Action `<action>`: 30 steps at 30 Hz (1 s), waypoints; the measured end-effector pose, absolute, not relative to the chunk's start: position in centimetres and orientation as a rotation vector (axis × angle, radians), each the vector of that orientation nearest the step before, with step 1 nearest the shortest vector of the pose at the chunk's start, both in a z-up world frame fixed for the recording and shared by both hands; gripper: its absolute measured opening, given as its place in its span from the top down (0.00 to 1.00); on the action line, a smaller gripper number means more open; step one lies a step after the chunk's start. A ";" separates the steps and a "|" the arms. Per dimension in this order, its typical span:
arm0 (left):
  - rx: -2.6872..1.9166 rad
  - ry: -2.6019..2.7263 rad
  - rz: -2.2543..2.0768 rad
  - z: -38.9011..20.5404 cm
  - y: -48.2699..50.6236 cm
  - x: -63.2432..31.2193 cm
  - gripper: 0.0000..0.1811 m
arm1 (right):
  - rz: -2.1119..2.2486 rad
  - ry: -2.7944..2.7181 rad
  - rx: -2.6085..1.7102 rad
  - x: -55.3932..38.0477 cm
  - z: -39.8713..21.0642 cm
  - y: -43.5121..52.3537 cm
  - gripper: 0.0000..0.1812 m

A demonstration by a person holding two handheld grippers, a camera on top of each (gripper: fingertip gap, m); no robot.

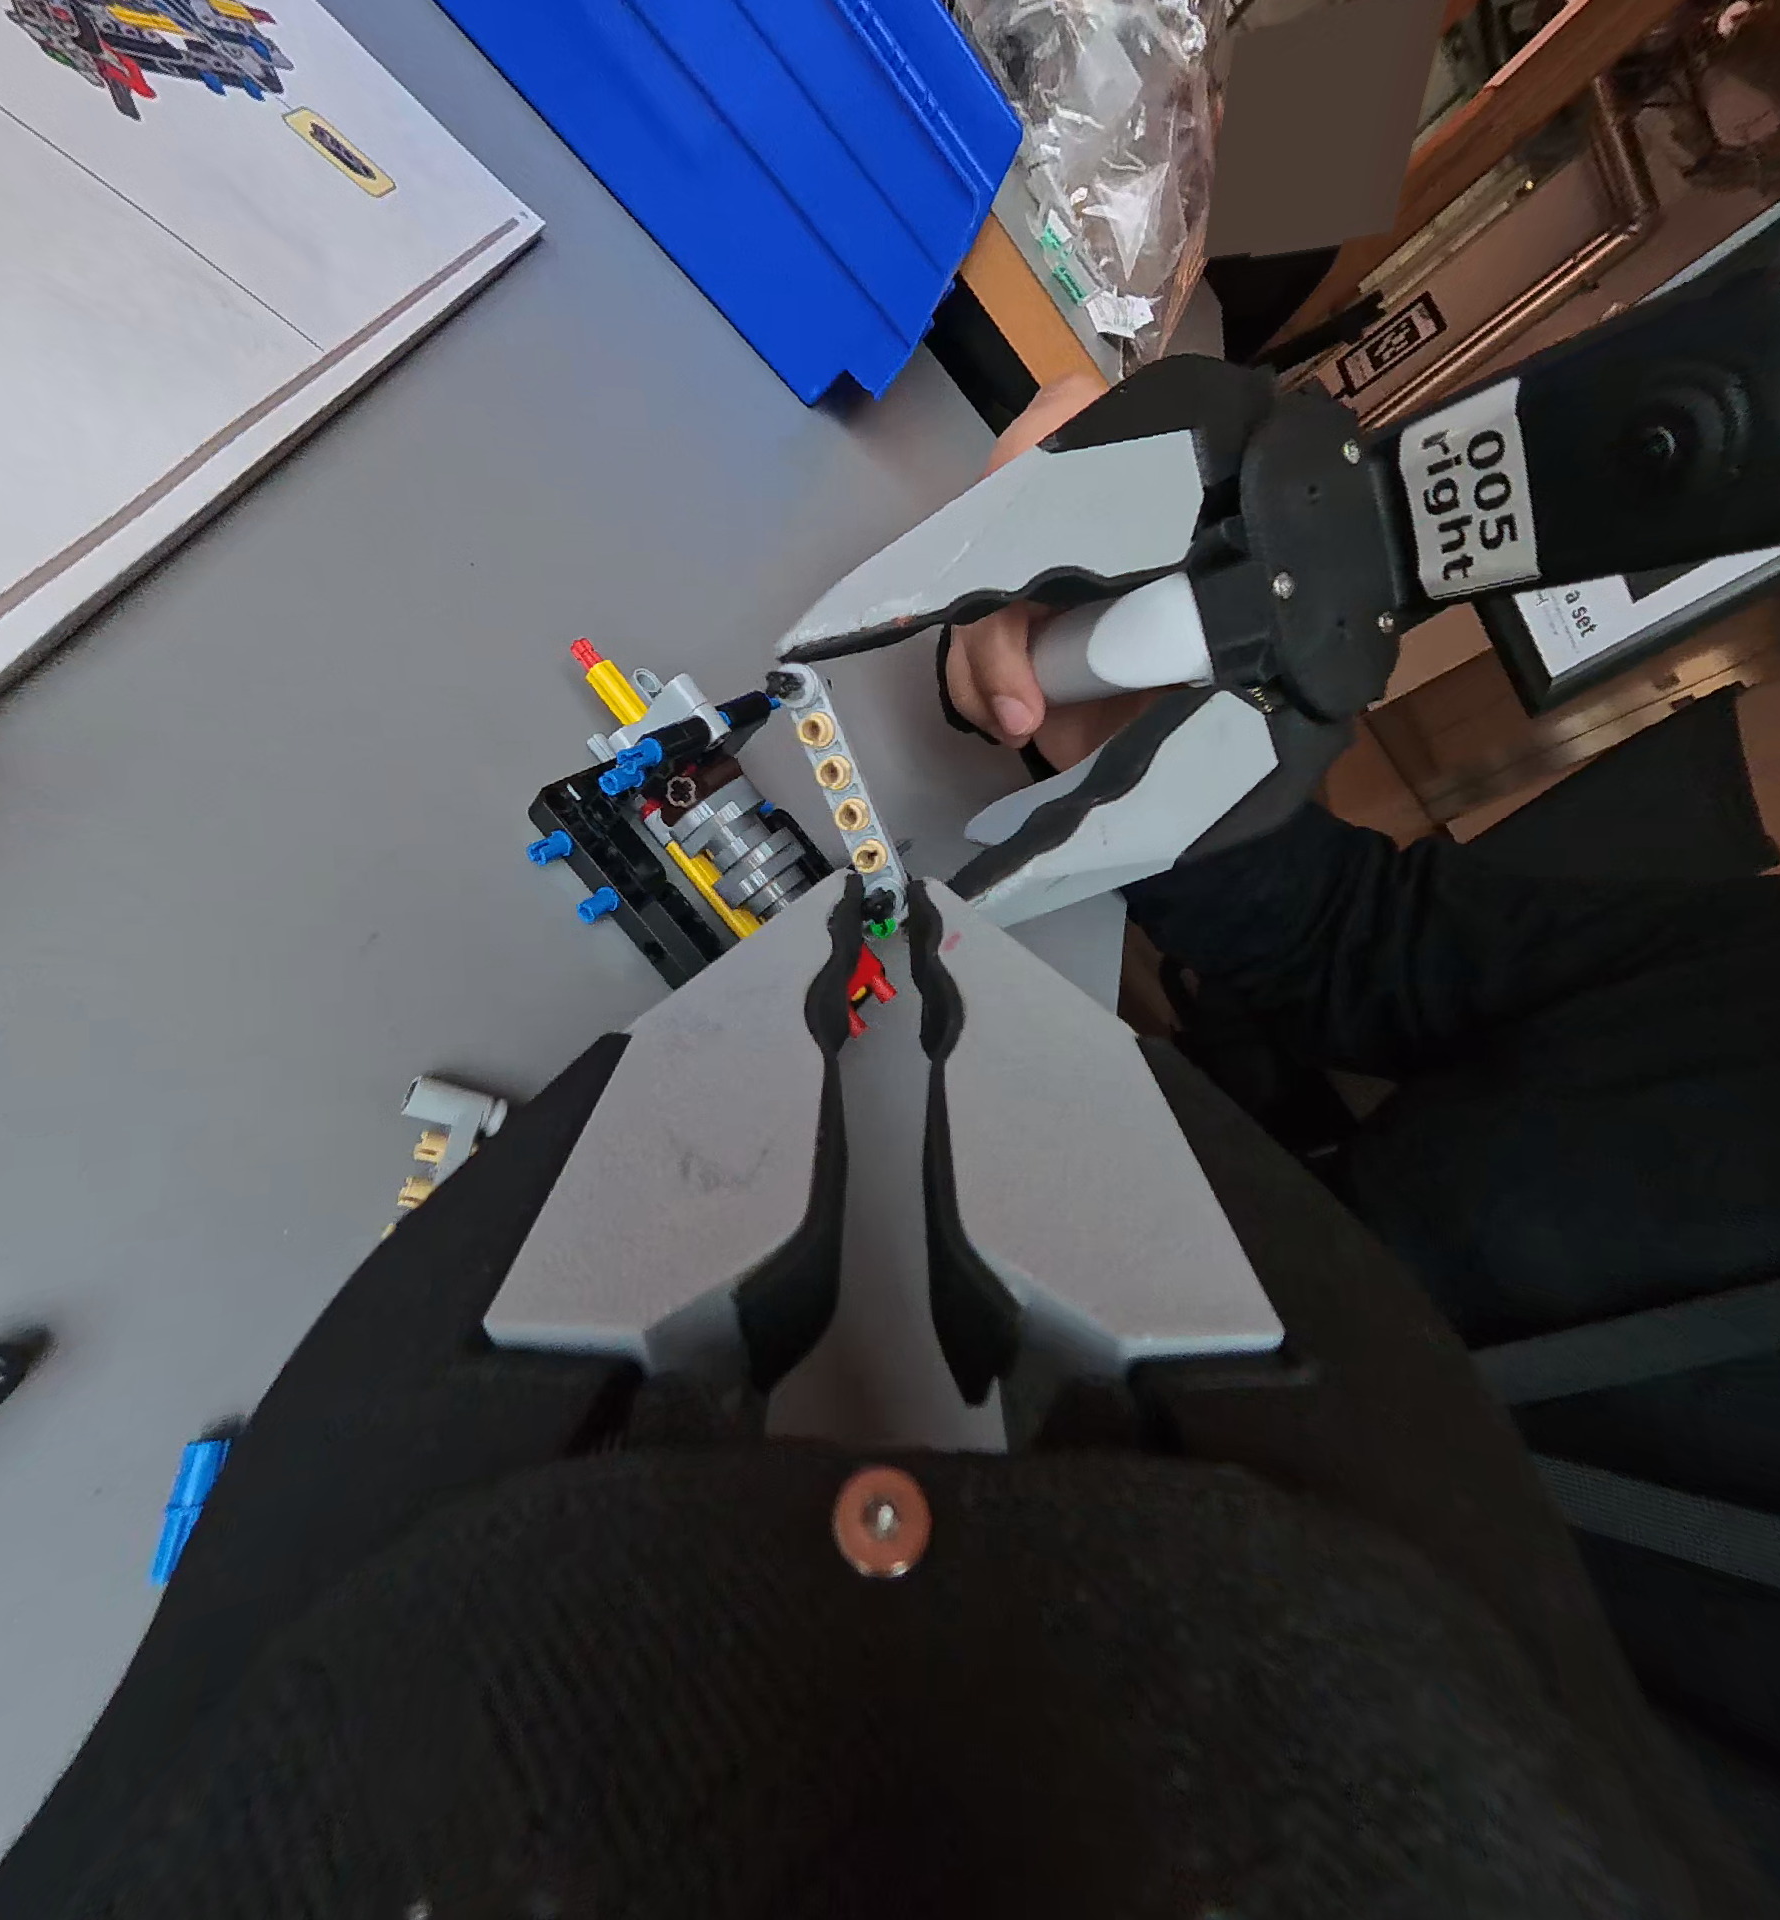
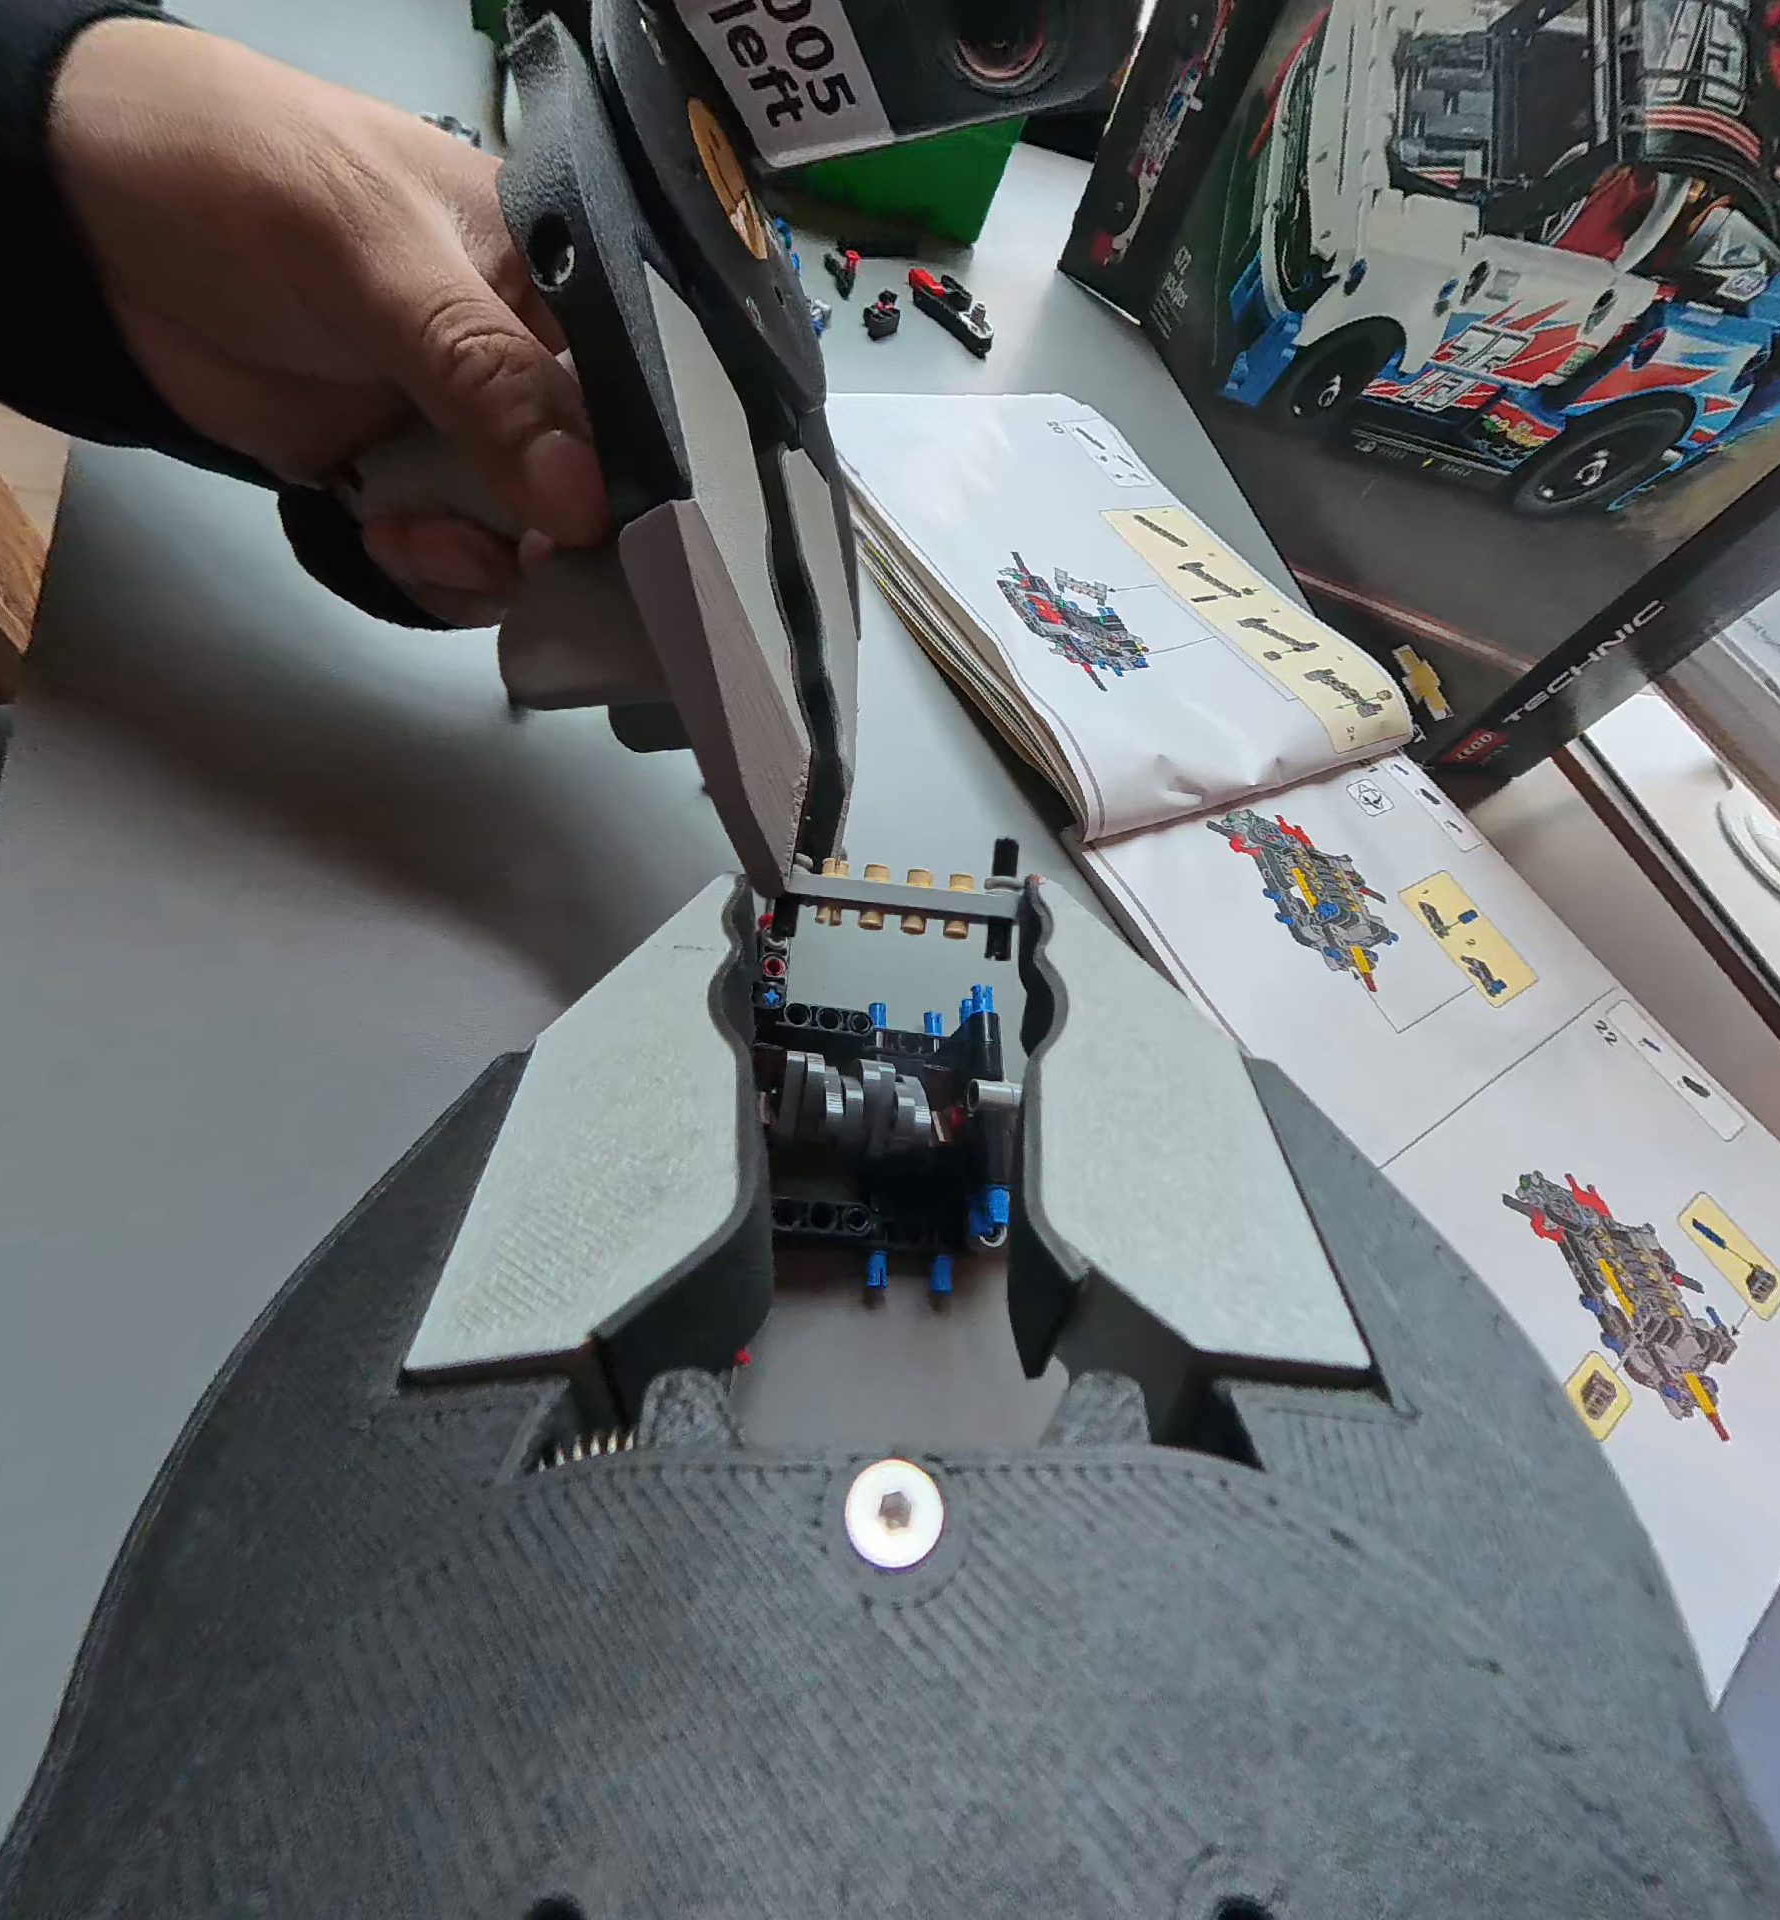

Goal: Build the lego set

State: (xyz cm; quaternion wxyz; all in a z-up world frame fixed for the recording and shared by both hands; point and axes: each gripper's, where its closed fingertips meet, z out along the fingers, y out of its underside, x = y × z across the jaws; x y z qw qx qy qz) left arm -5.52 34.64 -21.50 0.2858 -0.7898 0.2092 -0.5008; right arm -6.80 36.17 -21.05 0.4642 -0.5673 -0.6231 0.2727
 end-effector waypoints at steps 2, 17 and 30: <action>-2.114 0.544 -1.340 -21.6 34.6 -5.5 0.97 | 0.662 -1.535 -1.397 -6.8 -21.1 36.2 0.74; -2.032 0.476 -1.358 -21.2 34.4 -5.8 0.97 | 0.649 -1.537 -1.347 -7.3 -21.0 36.0 0.74; -1.918 0.482 -1.368 -20.7 35.0 -9.0 0.97 | 0.586 -1.541 -1.255 -10.5 -20.4 36.7 0.75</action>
